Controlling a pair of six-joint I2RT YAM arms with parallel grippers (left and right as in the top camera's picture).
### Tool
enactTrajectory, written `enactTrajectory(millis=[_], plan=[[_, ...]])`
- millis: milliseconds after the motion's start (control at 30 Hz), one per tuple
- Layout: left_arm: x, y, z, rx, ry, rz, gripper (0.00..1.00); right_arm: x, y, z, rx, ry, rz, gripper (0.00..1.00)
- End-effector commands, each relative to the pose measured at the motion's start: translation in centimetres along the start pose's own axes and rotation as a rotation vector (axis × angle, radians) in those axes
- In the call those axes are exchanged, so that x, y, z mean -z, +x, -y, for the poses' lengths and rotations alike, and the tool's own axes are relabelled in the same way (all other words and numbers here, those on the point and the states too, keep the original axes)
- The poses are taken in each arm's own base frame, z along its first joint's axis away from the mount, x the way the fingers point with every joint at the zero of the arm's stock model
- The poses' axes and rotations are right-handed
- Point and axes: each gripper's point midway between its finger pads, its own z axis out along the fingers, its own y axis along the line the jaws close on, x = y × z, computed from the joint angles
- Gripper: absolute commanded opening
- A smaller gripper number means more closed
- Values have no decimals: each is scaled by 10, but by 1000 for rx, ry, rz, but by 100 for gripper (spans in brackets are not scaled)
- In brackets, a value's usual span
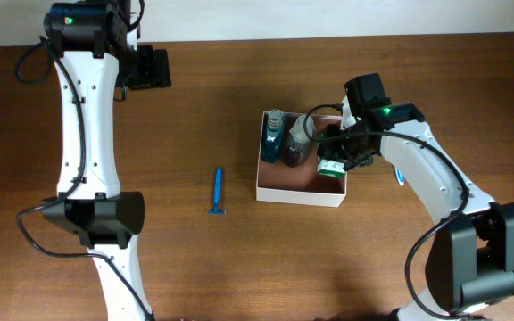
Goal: Pack container
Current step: 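Lower the soap bar box into the box and release it, then move the right gripper to the Colgate toothpaste tube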
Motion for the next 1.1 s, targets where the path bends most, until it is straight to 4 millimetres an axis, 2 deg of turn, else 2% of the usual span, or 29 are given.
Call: enactTrajectory(millis=[0, 467, 600, 733, 867, 1000, 1067], plan=[[5, 0, -1, 12, 4, 8, 99, -1, -1, -1, 1, 8, 11, 48], [5, 0, -1, 12, 4, 8, 99, -1, -3, 2, 0, 22, 18, 52], [5, 0, -1, 12, 4, 8, 100, 8, -9, 6, -14, 23, 28, 52], [5, 0, -1, 12, 4, 8, 99, 34, -22, 14, -23, 29, 45, 56], [5, 0, -1, 11, 4, 8, 99, 76, -36, 29, 20, 56, 59, 65], [5, 0, -1, 12, 4, 8, 99, 121, -42, 62, 51, 131, 59, 75], [5, 0, -1, 12, 4, 8, 99, 135, -41, 80, 59, 173, 52, 84]])
